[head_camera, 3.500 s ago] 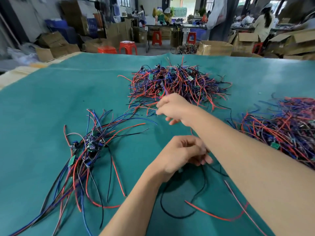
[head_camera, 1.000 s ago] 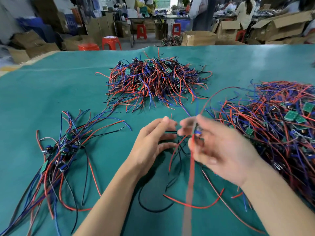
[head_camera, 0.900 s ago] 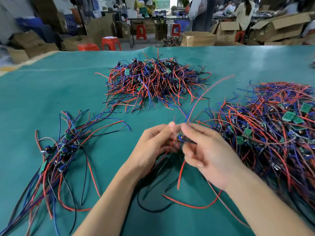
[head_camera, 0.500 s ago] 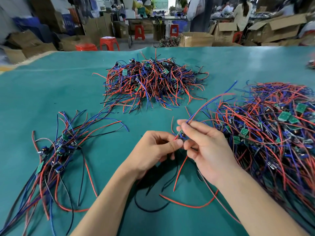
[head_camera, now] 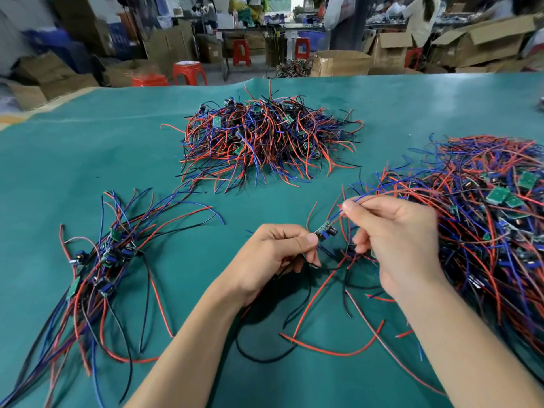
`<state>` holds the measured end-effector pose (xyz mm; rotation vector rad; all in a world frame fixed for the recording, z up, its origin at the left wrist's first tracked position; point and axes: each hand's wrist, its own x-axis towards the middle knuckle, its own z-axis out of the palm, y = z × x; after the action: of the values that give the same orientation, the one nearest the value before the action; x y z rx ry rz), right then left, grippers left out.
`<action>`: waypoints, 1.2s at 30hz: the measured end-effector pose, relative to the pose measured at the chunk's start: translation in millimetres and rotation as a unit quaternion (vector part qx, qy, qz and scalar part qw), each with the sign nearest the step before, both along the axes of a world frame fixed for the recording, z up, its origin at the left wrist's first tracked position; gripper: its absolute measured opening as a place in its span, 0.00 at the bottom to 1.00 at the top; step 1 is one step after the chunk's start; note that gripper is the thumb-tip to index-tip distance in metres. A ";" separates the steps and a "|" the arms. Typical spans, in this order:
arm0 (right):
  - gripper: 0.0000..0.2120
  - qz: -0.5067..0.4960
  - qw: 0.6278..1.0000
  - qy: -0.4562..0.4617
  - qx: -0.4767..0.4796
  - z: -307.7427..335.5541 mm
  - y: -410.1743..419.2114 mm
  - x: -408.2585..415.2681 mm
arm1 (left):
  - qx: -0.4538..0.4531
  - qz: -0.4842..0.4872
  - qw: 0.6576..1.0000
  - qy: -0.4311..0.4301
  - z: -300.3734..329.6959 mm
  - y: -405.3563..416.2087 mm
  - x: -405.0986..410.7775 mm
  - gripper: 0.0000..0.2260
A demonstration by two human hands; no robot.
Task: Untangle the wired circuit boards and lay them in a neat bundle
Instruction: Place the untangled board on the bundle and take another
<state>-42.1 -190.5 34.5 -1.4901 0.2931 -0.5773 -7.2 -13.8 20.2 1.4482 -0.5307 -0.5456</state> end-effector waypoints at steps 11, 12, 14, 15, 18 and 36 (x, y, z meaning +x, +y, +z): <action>0.06 -0.204 0.965 -0.134 0.099 8.2 -40.2 2.5 | -0.004 0.014 1.000 0.003 0.7 1.3 -0.1 0.13; 0.06 -0.225 0.959 -0.145 0.089 7.1 -39.3 2.9 | -0.012 0.029 0.999 0.009 0.1 1.6 0.6 0.14; 0.06 -0.228 0.961 -0.143 0.066 5.7 -34.2 2.7 | -0.033 0.057 0.998 0.025 -1.4 0.9 2.0 0.14; 0.05 -0.200 0.971 -0.125 0.050 4.1 -28.5 2.3 | -0.039 0.068 0.996 0.030 -1.9 0.8 2.5 0.13; 0.05 0.000 0.996 -0.028 -0.080 -5.0 -3.7 -0.3 | -0.050 0.073 0.996 0.029 -2.7 0.2 2.6 0.12; 0.03 -0.097 0.978 -0.122 -0.141 4.0 -10.9 -0.5 | -0.004 -0.012 0.999 -0.035 1.6 0.8 -1.0 0.12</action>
<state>-42.6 -201.4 38.5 -1.6523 0.1707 -0.9824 -8.2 -13.1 21.8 1.4596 -0.6060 -0.5139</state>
